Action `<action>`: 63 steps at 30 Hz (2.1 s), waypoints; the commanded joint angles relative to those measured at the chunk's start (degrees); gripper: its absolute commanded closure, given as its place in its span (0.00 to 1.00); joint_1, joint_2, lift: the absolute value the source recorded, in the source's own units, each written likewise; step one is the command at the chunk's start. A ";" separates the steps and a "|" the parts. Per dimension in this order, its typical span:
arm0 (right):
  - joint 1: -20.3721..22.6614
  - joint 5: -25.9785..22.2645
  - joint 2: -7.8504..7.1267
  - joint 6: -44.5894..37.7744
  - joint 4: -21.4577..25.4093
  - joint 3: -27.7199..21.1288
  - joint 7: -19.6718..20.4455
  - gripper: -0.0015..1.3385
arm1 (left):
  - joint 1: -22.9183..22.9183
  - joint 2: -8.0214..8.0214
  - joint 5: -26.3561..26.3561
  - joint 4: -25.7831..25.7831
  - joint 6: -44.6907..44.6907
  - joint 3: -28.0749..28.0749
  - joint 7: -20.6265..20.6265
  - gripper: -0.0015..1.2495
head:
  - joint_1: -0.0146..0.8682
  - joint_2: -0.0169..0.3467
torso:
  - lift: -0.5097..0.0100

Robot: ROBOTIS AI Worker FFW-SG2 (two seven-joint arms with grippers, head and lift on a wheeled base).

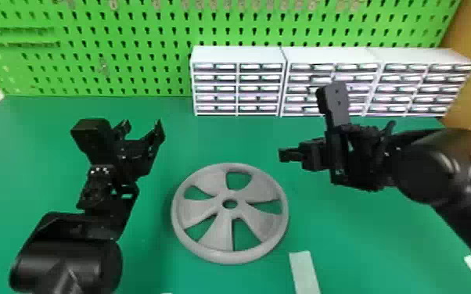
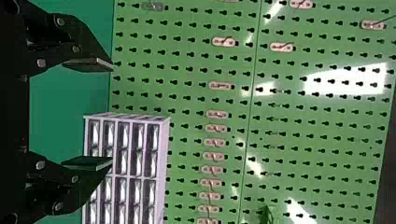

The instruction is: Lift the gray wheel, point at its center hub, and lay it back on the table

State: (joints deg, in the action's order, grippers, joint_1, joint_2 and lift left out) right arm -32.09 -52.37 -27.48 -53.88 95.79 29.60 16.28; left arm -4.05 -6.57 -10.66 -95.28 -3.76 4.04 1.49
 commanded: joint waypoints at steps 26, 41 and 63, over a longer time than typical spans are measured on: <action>-24.51 -36.23 -3.37 0.18 -22.58 33.94 6.57 0.35 | -1.92 -7.32 -1.82 -2.28 -3.88 6.07 4.22 0.42 | 0.80 0.18 | 0.80; -31.72 -45.89 -1.61 1.85 -31.63 42.64 7.28 0.35 | -2.45 -9.25 -2.52 -3.15 -4.50 7.56 5.80 0.42 | 0.80 0.18 | 0.80; -31.46 -50.20 3.22 4.57 -37.70 44.49 7.45 0.34 | -2.80 -12.07 -4.02 -4.03 -5.20 9.67 8.53 0.42 | 0.80 0.18 | 0.80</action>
State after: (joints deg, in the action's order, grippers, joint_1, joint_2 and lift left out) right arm -64.00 -102.65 -25.28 -49.89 59.21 74.48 23.73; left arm -6.74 -17.93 -13.98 -99.20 -8.97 13.12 9.53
